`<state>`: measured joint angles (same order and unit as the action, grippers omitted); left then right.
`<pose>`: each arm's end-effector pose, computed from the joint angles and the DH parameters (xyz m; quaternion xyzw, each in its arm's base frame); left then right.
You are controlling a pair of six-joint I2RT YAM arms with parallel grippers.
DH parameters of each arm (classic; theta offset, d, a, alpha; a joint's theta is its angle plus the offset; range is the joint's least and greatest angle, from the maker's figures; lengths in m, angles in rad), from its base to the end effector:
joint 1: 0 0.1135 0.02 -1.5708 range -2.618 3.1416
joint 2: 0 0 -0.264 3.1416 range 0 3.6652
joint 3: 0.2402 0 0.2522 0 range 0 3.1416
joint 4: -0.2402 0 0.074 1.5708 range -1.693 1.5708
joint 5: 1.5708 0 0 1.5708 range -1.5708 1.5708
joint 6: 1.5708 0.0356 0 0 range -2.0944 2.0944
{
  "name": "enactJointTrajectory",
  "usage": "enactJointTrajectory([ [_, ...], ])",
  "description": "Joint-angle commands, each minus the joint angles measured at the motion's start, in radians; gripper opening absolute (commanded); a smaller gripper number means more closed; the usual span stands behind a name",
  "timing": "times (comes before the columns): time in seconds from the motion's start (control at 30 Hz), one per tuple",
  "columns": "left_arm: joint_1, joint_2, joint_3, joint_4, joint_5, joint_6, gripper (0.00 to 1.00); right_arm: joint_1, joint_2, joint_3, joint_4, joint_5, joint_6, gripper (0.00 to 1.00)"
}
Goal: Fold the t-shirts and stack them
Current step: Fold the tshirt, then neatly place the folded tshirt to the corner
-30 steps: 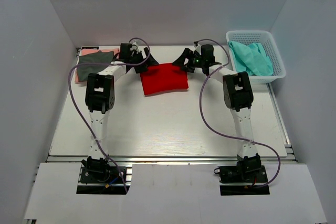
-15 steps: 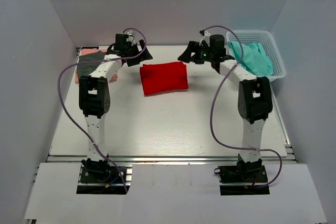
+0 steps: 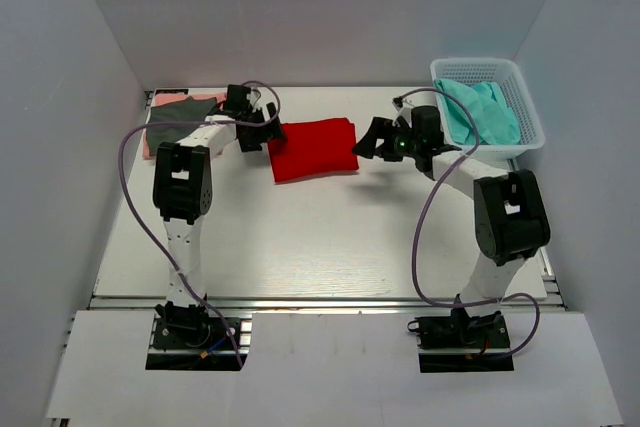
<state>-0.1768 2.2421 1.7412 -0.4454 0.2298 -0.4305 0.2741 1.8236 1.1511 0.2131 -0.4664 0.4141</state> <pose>0.4823 -0.0944 0.1671 -0.0847 0.9422 -0.1954 0.2586 0.3902 0.1263 0.2165 -0.0638 0.8330 0.3580 0.4169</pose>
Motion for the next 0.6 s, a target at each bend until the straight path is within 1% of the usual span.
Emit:
enactJointTrajectory([
  [0.0, -0.015, 0.019, -0.009, 0.014, 0.042, -0.005, 1.0, -0.007, -0.131, -0.057, 0.066, -0.012, -0.001, 0.9],
  [0.1, -0.042, 0.033, -0.022, 0.025, 0.075, 0.025, 0.99, -0.009, -0.178, -0.105, 0.063, 0.012, -0.005, 0.9],
  [0.13, -0.043, 0.045, -0.052, 0.025, 0.1, 0.035, 0.97, -0.01, -0.196, -0.119, 0.062, 0.023, -0.005, 0.9],
  [0.17, -0.052, 0.045, -0.064, 0.034, 0.111, 0.044, 0.94, -0.012, -0.202, -0.123, 0.063, 0.032, -0.005, 0.9],
  [0.2, -0.061, 0.054, -0.077, 0.034, 0.111, 0.044, 0.94, -0.009, -0.21, -0.149, 0.071, 0.044, 0.002, 0.9],
  [0.3, -0.085, 0.065, -0.097, 0.022, 0.111, 0.068, 0.87, -0.013, -0.227, -0.178, 0.077, 0.064, 0.008, 0.9],
  [0.33, -0.085, 0.065, -0.097, 0.008, 0.08, 0.068, 0.85, -0.013, -0.233, -0.182, 0.078, 0.067, 0.011, 0.9],
  [0.37, -0.098, 0.076, -0.097, -0.009, 0.06, 0.068, 0.78, -0.013, -0.233, -0.185, 0.081, 0.072, 0.014, 0.9],
  [0.4, -0.108, 0.076, -0.097, -0.019, 0.007, 0.068, 0.74, -0.013, -0.239, -0.2, 0.083, 0.075, 0.012, 0.9],
  [0.43, -0.109, 0.086, -0.082, -0.032, -0.016, 0.068, 0.69, -0.015, -0.242, -0.202, 0.083, 0.077, 0.015, 0.9],
  [0.47, -0.109, 0.086, -0.069, -0.047, -0.036, 0.078, 0.62, -0.016, -0.245, -0.209, 0.083, 0.075, 0.017, 0.9],
  [0.5, -0.119, 0.097, -0.042, -0.071, -0.075, 0.078, 0.48, -0.015, -0.25, -0.214, 0.083, 0.09, 0.005, 0.9],
  [0.57, -0.128, 0.097, -0.011, -0.087, -0.112, 0.116, 0.34, -0.013, -0.268, -0.231, 0.085, 0.115, -0.007, 0.9],
])
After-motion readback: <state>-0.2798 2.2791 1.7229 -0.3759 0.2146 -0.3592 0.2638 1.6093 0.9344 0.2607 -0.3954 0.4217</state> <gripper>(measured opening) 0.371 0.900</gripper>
